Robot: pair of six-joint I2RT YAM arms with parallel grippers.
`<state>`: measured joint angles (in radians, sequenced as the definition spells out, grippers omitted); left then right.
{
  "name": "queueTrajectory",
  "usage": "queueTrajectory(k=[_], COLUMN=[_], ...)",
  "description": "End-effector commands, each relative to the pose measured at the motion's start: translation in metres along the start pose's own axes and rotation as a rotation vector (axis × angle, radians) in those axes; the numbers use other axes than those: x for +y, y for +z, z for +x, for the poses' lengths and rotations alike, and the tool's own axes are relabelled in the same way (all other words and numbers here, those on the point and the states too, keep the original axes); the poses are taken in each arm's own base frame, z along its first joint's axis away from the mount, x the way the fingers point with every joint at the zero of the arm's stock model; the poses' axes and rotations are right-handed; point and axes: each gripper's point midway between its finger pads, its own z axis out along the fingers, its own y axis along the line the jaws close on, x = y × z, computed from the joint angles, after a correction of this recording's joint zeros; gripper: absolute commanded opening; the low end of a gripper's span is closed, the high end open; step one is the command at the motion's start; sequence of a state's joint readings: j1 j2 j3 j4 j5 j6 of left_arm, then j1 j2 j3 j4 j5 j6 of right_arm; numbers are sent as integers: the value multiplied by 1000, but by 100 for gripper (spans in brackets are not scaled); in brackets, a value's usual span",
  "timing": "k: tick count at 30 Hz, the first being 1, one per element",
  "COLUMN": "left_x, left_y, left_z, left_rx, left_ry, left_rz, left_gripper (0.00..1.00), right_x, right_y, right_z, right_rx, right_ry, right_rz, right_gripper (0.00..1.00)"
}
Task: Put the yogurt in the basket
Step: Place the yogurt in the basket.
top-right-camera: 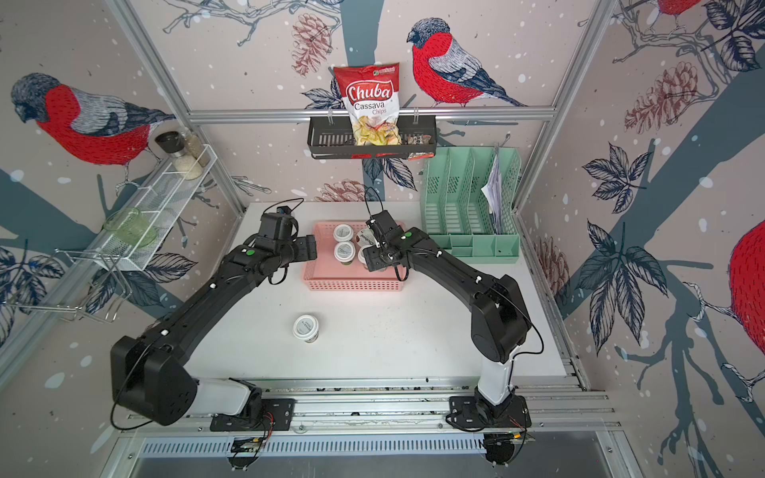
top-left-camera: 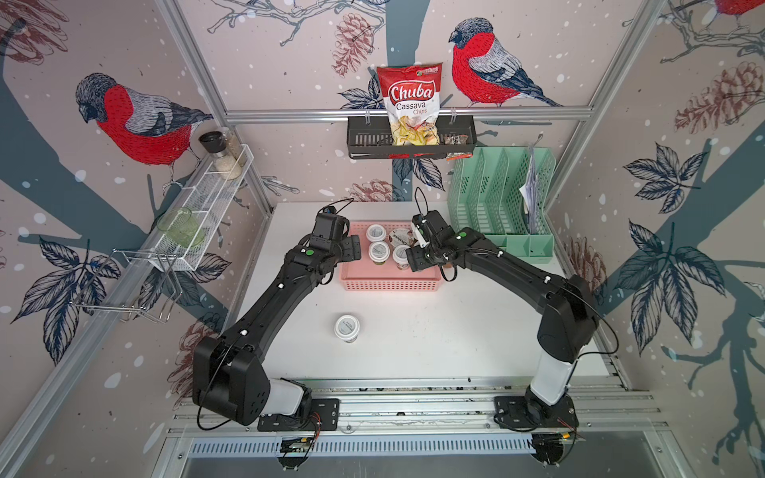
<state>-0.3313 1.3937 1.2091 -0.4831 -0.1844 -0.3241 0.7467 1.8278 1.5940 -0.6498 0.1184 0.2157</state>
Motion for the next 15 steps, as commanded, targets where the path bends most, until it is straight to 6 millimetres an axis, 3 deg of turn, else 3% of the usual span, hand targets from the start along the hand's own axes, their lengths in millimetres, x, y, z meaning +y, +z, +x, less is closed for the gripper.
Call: queueTrajectory(k=[1, 15], left_x=[1, 3], left_y=[-1, 6], left_z=[-6, 0], left_rx=[-29, -7], left_ry=[5, 6], left_rz=[-4, -19], left_gripper=[90, 90], right_x=[-8, -23], right_y=[7, 38], right_z=[-1, 15], right_rx=[-6, 38], right_ry=[27, 59], right_rz=[35, 48], right_gripper=[81, 80])
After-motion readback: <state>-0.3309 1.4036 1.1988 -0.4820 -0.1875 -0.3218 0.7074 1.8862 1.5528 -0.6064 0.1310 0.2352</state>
